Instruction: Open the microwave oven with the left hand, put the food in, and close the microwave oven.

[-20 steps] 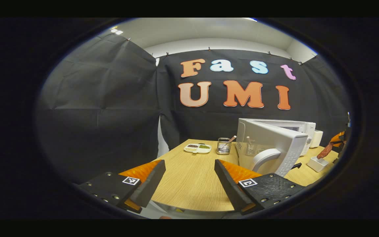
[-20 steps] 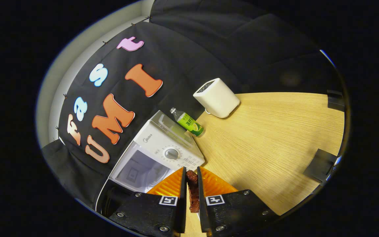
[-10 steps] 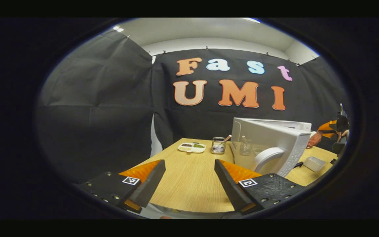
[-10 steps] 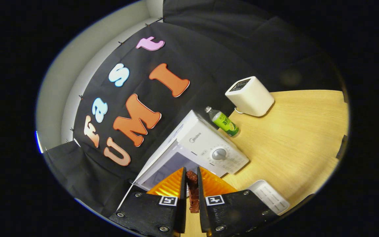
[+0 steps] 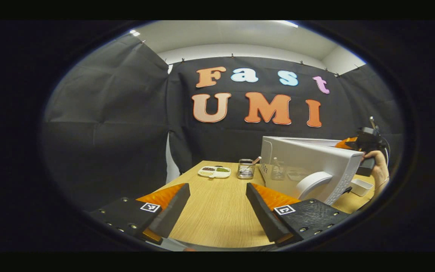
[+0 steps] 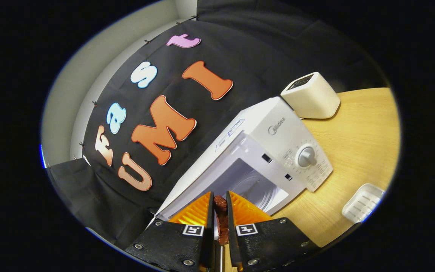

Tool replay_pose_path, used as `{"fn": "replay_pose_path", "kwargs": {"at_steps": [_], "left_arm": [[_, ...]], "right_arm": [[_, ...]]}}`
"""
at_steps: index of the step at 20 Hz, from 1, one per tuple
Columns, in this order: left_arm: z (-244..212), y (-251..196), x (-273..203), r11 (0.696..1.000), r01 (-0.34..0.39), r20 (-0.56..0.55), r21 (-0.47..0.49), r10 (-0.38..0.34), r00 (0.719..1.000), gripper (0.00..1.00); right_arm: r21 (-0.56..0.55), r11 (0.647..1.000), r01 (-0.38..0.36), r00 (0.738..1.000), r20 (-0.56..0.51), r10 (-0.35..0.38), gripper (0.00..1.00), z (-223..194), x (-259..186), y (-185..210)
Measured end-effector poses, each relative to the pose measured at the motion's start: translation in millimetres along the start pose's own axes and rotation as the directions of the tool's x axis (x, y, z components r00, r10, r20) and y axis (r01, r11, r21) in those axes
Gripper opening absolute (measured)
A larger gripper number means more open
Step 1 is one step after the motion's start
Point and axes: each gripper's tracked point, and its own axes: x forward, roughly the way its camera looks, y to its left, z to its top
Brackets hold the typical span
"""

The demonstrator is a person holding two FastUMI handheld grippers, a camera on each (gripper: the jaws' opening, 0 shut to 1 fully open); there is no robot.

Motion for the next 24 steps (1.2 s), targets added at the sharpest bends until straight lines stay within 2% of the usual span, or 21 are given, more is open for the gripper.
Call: {"fn": "replay_pose_path", "kwargs": {"at_steps": [5,11,13,16,18,20,21,22,23,24], "left_arm": [[-3,7,5,1.0,0.014,0.002,0.001,-0.014,1.0,0.92],[-6,30,13,1.0,-0.018,0.015,-0.01,0.018,1.0,0.92],[-9,35,16,1.0,-0.029,0.011,-0.007,0.029,1.0,0.92],[-14,38,19,0.999,-0.039,-0.003,-0.011,0.039,0.999,0.92],[-14,35,21,0.999,-0.033,-0.003,-0.012,0.033,0.999,0.92],[-12,31,21,1.0,-0.024,0.0,-0.015,0.024,1.0,0.93],[-11,29,22,1.0,-0.019,0.001,-0.011,0.019,1.0,0.93],[-10,27,22,1.0,-0.018,0.001,-0.005,0.018,1.0,0.94],[-8,26,22,1.0,-0.018,0.003,-0.001,0.018,1.0,0.94],[-8,25,23,1.0,-0.018,0.004,0.0,0.018,1.0,0.93]], "right_arm": [[-0.014,1.0,-0.01,0.999,0.046,0.011,0.17,-33,45,19],[-0.045,0.996,0.079,0.993,0.086,-0.075,0.17,-54,105,3],[-0.104,0.987,0.122,0.988,0.103,-0.111,0.17,-58,113,-5],[-0.15,0.978,0.143,0.985,0.121,-0.126,0.17,-55,118,-9],[-0.194,0.962,0.19,0.979,0.111,-0.171,0.21,-54,123,-23],[-0.237,0.945,0.226,0.973,0.096,-0.209,0.28,-53,127,-37],[-0.25,0.941,0.23,0.973,0.09,-0.214,0.42,-50,127,-42],[-0.262,0.938,0.227,0.973,0.088,-0.211,0.47,-48,125,-43],[-0.279,0.934,0.225,0.974,0.092,-0.208,0.58,-43,124,-44],[-0.302,0.926,0.227,0.973,0.102,-0.206,0.64,-39,120,-44]]}}
